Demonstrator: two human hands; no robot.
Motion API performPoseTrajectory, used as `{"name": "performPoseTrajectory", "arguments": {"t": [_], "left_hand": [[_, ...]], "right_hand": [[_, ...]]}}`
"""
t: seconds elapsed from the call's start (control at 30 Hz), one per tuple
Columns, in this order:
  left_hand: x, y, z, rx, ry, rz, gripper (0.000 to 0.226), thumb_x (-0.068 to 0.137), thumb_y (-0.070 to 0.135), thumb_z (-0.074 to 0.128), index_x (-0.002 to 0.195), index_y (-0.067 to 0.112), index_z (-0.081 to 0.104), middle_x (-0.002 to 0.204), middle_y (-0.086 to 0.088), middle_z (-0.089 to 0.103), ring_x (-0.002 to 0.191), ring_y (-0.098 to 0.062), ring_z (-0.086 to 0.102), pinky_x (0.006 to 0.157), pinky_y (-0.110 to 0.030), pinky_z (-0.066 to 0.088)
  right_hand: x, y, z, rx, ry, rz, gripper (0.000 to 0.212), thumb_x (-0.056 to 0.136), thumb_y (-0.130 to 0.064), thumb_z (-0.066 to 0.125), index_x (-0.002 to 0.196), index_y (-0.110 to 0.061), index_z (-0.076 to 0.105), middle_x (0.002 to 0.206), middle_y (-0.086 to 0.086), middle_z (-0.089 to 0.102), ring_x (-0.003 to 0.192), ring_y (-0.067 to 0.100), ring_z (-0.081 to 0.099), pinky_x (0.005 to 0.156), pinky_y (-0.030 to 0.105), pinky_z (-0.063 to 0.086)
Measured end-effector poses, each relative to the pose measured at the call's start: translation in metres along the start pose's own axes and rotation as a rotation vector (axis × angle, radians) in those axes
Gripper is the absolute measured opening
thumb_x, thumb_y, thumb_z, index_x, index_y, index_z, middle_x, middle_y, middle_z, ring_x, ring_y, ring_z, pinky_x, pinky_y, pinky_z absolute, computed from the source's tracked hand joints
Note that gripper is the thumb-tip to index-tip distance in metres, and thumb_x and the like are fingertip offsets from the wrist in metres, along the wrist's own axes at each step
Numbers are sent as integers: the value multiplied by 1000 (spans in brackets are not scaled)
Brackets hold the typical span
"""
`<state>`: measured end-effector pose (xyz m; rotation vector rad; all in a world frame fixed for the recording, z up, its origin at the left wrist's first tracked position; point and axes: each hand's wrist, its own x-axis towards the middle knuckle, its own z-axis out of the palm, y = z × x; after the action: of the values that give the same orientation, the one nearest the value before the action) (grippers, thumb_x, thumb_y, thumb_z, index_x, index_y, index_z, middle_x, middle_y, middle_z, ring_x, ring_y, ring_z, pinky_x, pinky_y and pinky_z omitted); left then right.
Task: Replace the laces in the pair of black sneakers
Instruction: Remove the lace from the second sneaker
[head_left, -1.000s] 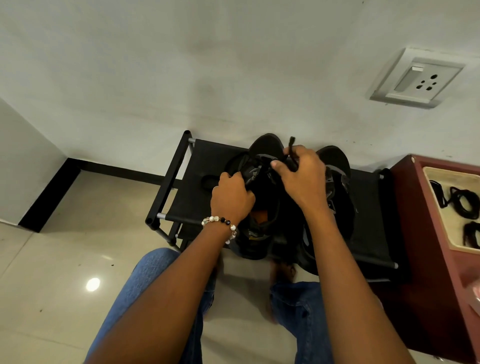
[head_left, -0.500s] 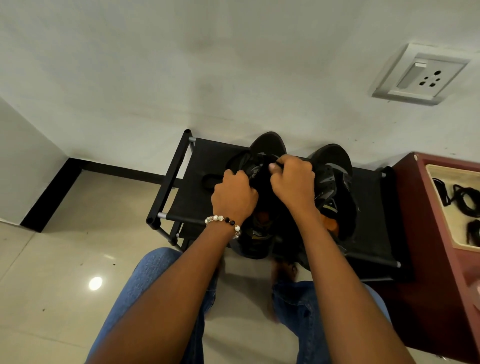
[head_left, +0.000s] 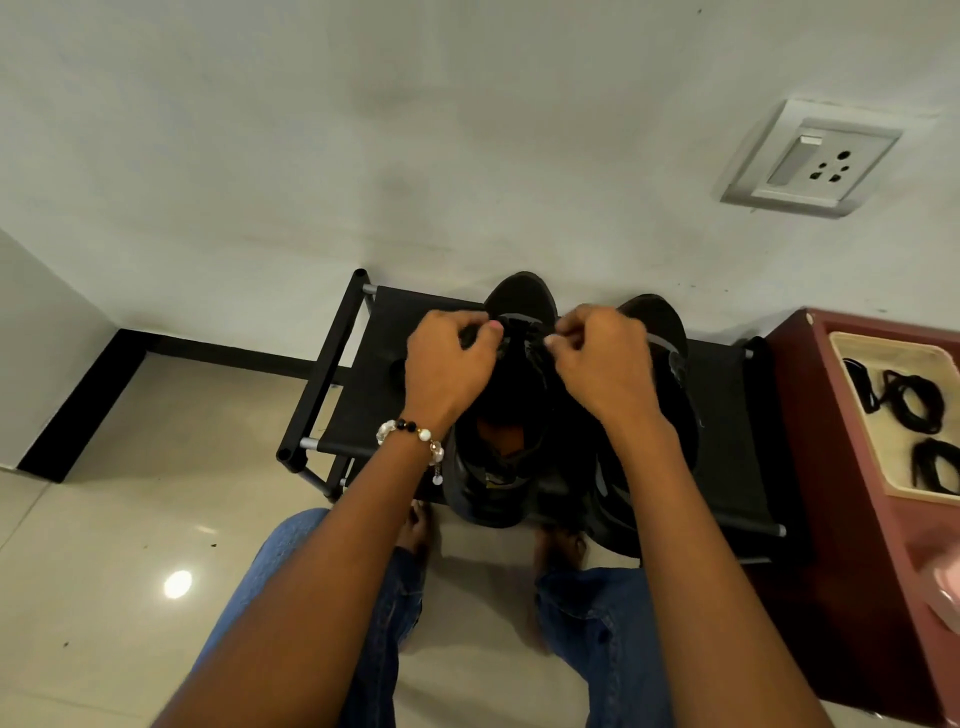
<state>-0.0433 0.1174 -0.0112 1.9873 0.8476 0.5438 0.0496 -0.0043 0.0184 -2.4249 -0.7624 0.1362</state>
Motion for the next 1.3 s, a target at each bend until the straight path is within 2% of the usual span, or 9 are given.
{"name": "performPoseTrajectory", "arguments": {"t": [0.07, 0.13, 0.3, 0.6, 0.7, 0.8, 1.0, 1.17, 1.3], "left_hand": [[9, 1, -1, -5, 80, 77, 22, 93, 25, 60, 109, 16, 73, 102, -1, 70, 90, -10, 65, 87, -31, 54], [15, 1, 3, 18, 23, 132, 19, 93, 21, 61, 107, 17, 74, 102, -1, 70, 89, -11, 65, 87, -32, 53], [24, 0, 20, 293, -178, 210, 20, 91, 25, 64, 109, 21, 74, 109, 1, 66, 99, -14, 61, 81, -21, 43], [19, 10, 43, 630, -23, 239, 8, 90, 21, 63, 94, 15, 67, 103, -2, 59, 78, -20, 55, 61, -28, 41], [19, 8, 46, 677, -1, 304, 9, 93, 20, 56, 90, 14, 62, 96, -2, 58, 71, -19, 51, 59, -27, 35], [19, 4, 43, 605, 39, 275, 14, 93, 23, 53, 89, 12, 62, 90, -2, 61, 75, -21, 58, 60, -30, 34], [31, -9, 23, -339, 53, -465, 14, 88, 11, 61, 75, 9, 65, 86, -14, 72, 63, -14, 67, 61, -30, 56], [31, 0, 12, 102, -71, -21, 31, 81, 26, 59, 111, 27, 66, 112, 3, 60, 108, -18, 55, 96, -39, 47], [16, 8, 17, 615, -240, 229, 34, 84, 36, 62, 118, 33, 66, 128, 8, 51, 126, -23, 35, 100, -46, 28]], "right_hand": [[-9, -4, 5, -12, -245, 8, 36, 86, -29, 72, 114, -9, 63, 101, 7, 65, 93, 23, 63, 85, 37, 53], [-17, -5, 17, -199, -311, -9, 45, 87, -33, 70, 120, -8, 55, 112, 12, 60, 101, 32, 60, 82, 40, 51], [-18, 4, 34, -170, -238, 77, 18, 94, -23, 52, 93, -5, 46, 98, 19, 57, 83, 38, 57, 61, 37, 41], [-18, 10, 34, -47, -203, 115, 28, 93, -15, 49, 69, -10, 36, 67, 3, 39, 55, 22, 40, 47, 30, 26], [-19, 9, 35, -17, -199, 138, 21, 94, -19, 50, 77, -6, 43, 69, 3, 41, 61, 25, 43, 57, 32, 36], [-20, 6, 38, -13, -178, 155, 21, 95, -20, 49, 80, -6, 43, 77, 8, 46, 68, 29, 44, 62, 34, 37], [-20, 7, 45, -28, -137, 185, 35, 95, -19, 47, 64, -14, 30, 69, 6, 42, 66, 30, 46, 48, 29, 25], [-21, 3, 44, -64, -122, 184, 23, 97, -23, 48, 84, -4, 47, 84, 13, 53, 76, 35, 53, 57, 33, 34], [-22, 3, 47, -99, -121, 170, 28, 98, -26, 47, 105, 0, 54, 104, 21, 59, 93, 42, 59, 64, 38, 41]]}}
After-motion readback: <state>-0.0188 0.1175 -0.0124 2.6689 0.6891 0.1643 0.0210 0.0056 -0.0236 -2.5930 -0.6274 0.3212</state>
